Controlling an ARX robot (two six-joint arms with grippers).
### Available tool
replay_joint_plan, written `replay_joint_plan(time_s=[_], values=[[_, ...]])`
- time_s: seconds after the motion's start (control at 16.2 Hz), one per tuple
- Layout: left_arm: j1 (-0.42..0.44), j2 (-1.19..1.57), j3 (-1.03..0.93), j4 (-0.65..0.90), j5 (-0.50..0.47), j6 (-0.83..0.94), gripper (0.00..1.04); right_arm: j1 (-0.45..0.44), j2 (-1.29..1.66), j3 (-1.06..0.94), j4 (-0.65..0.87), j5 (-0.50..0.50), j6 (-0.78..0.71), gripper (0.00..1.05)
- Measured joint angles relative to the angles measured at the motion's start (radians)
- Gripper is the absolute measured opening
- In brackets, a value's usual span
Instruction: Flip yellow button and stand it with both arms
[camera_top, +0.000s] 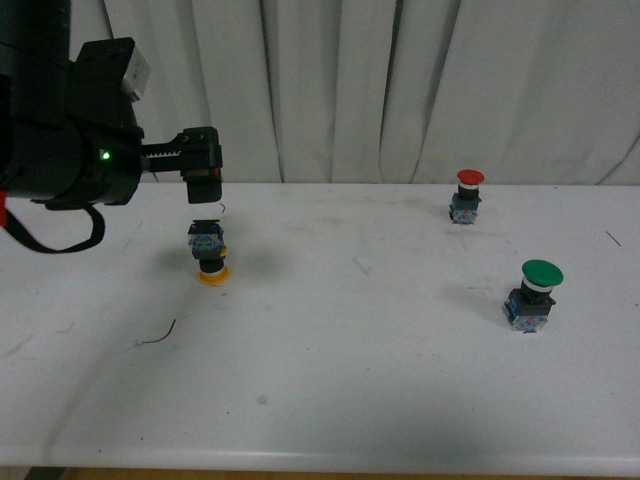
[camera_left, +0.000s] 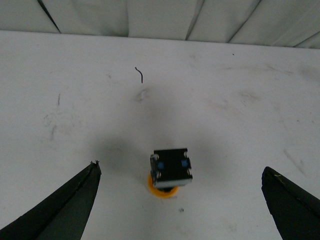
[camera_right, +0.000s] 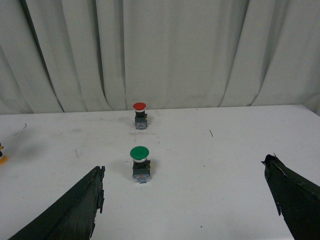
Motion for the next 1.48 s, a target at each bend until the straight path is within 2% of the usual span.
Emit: replay_joint_plan(time_s=[0.19,0.49,1.48], values=[[0.008,0.118,0.158,-0.09,0.013,-0.001,0.98,0.0,0.0,0.0,0.0,0.0,0.0,0.98],[0.01,0.183,0.241,-0.169,0.01,0.0,0.98,0.0,0.0,0.0,0.0,0.0,0.0,0.98],[-0.017,0.315,0.251,-0.111,-0.044,0.001,0.98,0.0,0.0,0.0,0.0,0.0,0.0,0.98]])
